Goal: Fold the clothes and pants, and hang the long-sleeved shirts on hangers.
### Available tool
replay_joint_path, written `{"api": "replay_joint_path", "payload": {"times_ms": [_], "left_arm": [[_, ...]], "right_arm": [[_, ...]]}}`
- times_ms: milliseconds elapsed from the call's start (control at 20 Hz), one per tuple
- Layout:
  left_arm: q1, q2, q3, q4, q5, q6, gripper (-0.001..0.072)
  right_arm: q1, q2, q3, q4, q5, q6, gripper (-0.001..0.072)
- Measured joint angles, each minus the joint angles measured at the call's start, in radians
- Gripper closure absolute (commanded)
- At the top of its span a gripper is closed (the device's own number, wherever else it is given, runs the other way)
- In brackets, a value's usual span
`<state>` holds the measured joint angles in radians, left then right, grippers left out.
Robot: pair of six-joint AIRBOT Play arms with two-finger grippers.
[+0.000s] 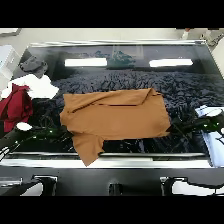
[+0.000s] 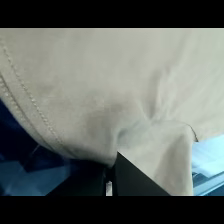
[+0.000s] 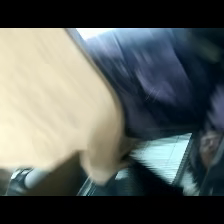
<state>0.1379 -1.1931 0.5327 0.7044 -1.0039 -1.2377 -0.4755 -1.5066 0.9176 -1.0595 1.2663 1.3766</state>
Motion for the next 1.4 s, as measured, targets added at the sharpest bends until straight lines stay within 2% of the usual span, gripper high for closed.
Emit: {"api": "replay_joint_path", "payload": {"times_ms": [200,350,500,650,800,950,1100,1400], "left_arm": [[0.010,0.029,0.032,0.000,-0.019,0.000,0.0684],[0.037,0.082,0.166,0.003,-0.045,0.000,0.0685],[0.079,0.172,0.459,0.000,-0.048,0.013,0.0684],[0.125,0.256,0.842,0.000,0.009,0.024,0.0684],[0.153,0.324,1.164,0.042,0.073,0.022,0.0684],[0.163,0.401,1.311,0.073,0.076,-0.005,0.0684],[0.166,0.471,1.366,0.093,0.097,-0.019,0.0685],[0.167,0.516,1.398,0.117,0.175,-0.050,0.0686]], "right_arm": [[0.050,-0.006,0.063,-0.012,-0.035,0.021,0.0678],[0.062,0.038,0.229,0.013,0.034,0.020,0.0678],[0.066,0.132,0.522,0.033,0.023,-0.017,0.0677],[0.068,0.245,0.862,0.035,-0.080,-0.041,0.0677],[0.067,0.392,1.088,-0.035,-0.151,-0.045,0.0677],[0.066,0.529,1.165,-0.123,-0.113,-0.009,0.0677],[0.066,0.634,1.195,-0.193,-0.097,0.028,0.0677],[0.067,0.698,1.210,-0.251,-0.169,0.113,0.0677]]}}
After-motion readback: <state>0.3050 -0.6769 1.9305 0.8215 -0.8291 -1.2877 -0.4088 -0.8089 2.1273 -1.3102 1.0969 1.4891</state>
